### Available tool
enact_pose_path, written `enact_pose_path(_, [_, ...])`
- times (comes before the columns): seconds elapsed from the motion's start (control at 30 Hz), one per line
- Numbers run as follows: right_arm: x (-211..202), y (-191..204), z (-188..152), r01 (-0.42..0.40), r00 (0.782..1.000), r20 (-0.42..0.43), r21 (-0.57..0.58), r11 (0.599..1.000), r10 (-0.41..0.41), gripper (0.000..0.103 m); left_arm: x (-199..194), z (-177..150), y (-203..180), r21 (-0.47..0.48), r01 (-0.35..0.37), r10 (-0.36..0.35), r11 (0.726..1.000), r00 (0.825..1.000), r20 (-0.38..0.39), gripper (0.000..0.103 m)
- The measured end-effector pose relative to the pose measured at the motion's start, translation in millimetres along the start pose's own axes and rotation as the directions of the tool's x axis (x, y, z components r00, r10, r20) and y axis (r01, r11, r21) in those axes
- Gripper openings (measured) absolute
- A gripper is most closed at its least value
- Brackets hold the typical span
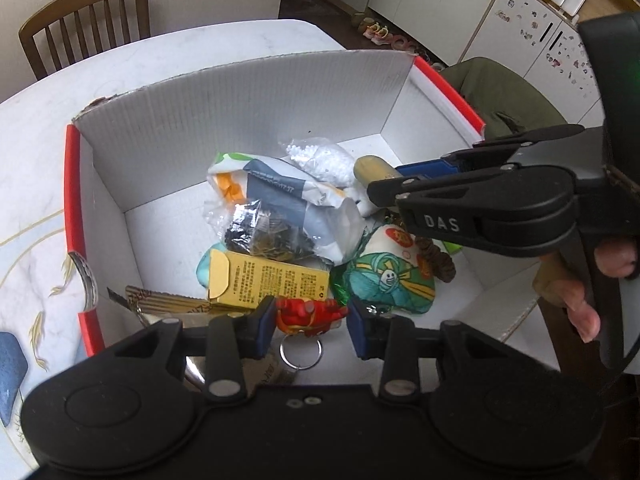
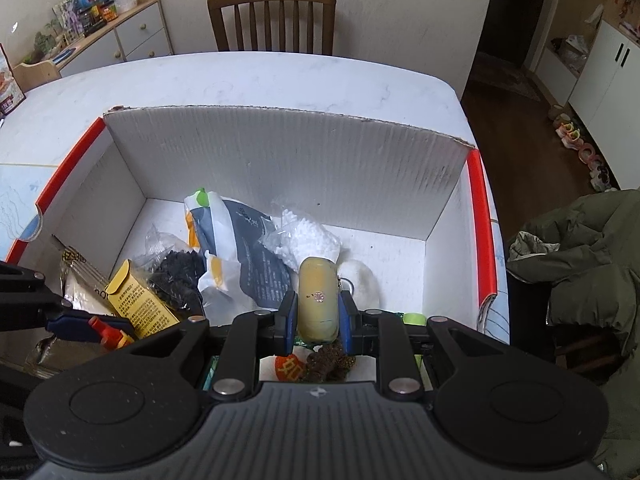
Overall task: Organize objects
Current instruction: 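Release the red horse keychain into the box with the left tool while the right tool releases the yellow tube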
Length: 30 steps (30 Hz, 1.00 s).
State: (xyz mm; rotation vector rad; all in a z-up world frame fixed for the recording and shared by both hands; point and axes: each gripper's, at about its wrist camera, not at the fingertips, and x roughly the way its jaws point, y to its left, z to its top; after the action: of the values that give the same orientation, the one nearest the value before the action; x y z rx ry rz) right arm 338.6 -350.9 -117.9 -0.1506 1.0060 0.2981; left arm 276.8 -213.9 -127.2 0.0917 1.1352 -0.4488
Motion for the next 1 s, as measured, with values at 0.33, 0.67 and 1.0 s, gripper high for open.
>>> enact_pose_path(0.33, [-23, -3, -5, -0.069, 0.997, 0.025, 0.01, 0.998, 0.069, 0.024, 5, 2, 1, 0.025, -0.022, 0.022, 0.999, 1.0, -0.017, 0.041])
enact_pose_path(0.67, [-62, -12, -20, -0.103, 0.992, 0.081, 0.052, 0.993, 0.099, 0.031, -7, -8, 0, 0.015, -0.014, 0.014, 1.0, 1.0, 0.014, 0.064])
enact_pose_path(1.0, [-108, -14, -34, -0.136, 0.976, 0.18, 0.074, 0.988, 0.121, 0.052, -46, -17, -6, 0.033, -0.018, 0.014, 0.999, 0.992, 0.122, 0.074])
